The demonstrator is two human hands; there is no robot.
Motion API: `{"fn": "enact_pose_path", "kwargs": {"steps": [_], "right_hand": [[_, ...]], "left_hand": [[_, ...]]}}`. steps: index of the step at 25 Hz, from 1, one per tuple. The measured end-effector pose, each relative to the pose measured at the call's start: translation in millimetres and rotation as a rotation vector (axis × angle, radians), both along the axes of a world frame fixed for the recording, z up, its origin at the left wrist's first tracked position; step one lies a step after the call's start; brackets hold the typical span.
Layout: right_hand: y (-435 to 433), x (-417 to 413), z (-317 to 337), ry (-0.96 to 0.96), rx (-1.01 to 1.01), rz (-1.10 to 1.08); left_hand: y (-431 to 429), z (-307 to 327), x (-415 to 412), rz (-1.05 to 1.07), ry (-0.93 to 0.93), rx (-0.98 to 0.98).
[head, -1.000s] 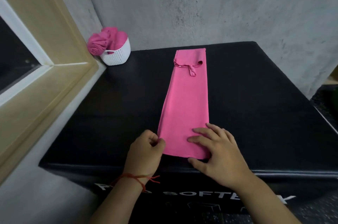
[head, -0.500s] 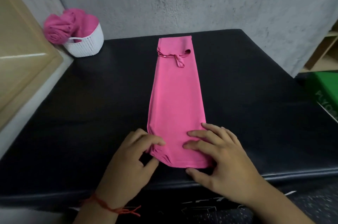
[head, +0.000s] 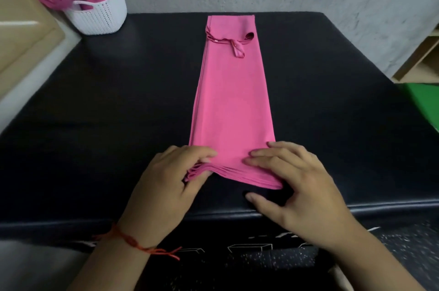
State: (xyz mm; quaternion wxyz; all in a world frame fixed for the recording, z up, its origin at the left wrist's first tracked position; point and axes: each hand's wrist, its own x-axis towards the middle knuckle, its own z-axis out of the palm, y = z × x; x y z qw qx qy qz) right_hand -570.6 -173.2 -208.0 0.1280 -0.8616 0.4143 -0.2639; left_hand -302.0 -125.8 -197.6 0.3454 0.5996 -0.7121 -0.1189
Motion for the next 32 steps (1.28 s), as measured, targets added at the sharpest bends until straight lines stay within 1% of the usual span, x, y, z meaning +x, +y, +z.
{"fn": "enact_pose_path", "kwargs": {"steps": [2,5,7,9,12,14,17,19,21,23,25,27,29,32], "right_hand": [[2.0,1.0,-0.9,-0.010,-0.034,-0.002],[1.1,-2.3,-5.2,-0.073,-0.106,-0.022],[-1.2,-5.5,-5.9,-0.121,-0.099,0.001],[-4.7,-8.4,-0.9,-0.186,0.001,0.016],[-12.8,-12.7,8.9,-0.307,0.214,0.014],[-17.8,-14.1,13.4,-0.358,0.300,0.037],[-22.8,-11.4,16.9,-0.399,0.300,0.038],[-25.2,-8.9,15.7,-0.413,0.293,0.013],[-25.4,-8.0,12.7,-0.416,0.295,-0.024],[-23.7,-7.1,11.2,-0.391,0.279,-0.055],[-20.9,-7.3,10.6,-0.349,0.232,-0.099],[-18.7,-5.4,10.6,-0.305,0.142,-0.123],[-16.8,-2.5,8.2,-0.249,0.025,-0.086],[-9.9,-2.2,2.5,-0.172,-0.078,-0.007]], "left_hand": [[1.5,3.6,0.1,0.058,0.109,0.083],[-1.7,8.3,-1.8,0.064,0.170,0.133],[-2.7,11.0,-2.8,0.070,0.215,0.159],[-0.8,13.5,-2.4,0.088,0.241,0.179],[-0.7,17.5,-2.2,0.101,0.264,0.193],[-1.0,17.5,-1.7,0.103,0.290,0.183],[-2.5,17.9,-1.4,0.135,0.346,0.185],[-4.6,17.1,-3.6,0.175,0.364,0.152],[-6.0,14.9,-7.1,0.218,0.299,0.077],[-7.2,13.4,-9.4,0.257,0.183,0.007],[-8.3,11.5,-10.3,0.262,0.113,-0.004],[-9.4,9.4,-10.4,0.211,0.024,-0.041],[-10.3,5.6,-10.8,0.126,-0.093,-0.090],[-5.1,3.4,-9.6,0.074,-0.150,-0.070]]}}
